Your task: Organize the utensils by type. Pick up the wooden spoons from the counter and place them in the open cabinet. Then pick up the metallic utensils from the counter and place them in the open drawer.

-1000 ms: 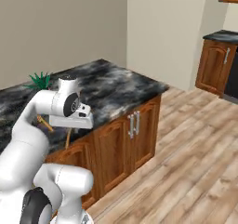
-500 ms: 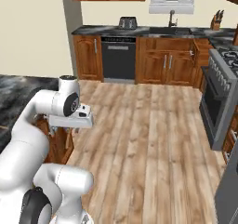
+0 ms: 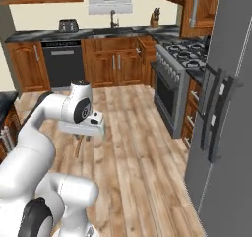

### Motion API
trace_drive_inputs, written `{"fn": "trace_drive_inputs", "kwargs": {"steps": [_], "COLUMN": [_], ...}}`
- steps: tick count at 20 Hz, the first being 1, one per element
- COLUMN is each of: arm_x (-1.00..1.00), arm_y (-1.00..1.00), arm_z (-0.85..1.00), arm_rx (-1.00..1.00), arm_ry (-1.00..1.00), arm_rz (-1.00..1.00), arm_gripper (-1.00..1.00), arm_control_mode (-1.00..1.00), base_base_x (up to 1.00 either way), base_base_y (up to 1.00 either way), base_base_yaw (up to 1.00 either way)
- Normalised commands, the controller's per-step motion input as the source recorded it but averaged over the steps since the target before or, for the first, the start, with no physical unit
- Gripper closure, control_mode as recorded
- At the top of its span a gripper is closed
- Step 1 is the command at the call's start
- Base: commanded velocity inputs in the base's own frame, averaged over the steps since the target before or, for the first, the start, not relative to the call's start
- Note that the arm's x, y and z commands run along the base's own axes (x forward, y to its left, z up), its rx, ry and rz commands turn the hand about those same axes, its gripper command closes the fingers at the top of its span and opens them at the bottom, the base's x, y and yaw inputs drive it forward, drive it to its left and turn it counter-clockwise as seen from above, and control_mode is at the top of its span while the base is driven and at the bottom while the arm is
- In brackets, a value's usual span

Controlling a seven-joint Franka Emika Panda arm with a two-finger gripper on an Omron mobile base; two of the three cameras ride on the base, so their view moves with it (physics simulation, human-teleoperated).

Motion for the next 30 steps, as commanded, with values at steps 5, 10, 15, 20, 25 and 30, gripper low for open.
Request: {"fn": "trace_drive_inputs", "kwargs": {"steps": [5,10,15,20,25,30], "arm_x": [0.0,0.0,0.0,0.0,0.0,0.0], "arm_y": [0.0,0.0,0.0,0.0,0.0,0.0], "arm_z": [0.0,0.0,0.0,0.0,0.0,0.0], "arm_rx": [0.0,0.0,0.0,0.0,0.0,0.0], "arm_ry": [0.0,0.0,0.0,0.0,0.0,0.0], "arm_rz": [0.0,0.0,0.0,0.0,0.0,0.0], "arm_gripper": [1.0,1.0,1.0,1.0,1.0,1.0], "arm_control_mode": [1.0,1.0,1.0,1.0,1.0,1.0], "base_base_x": [0.2,0.29,0.76,0.98,1.0,0.99], "base_base_y": [0.02,0.13,0.49,0.44,0.42,0.47], "base_base_yaw": [-0.6,-0.48,-0.16,-0.04,-0.06,-0.26]}}
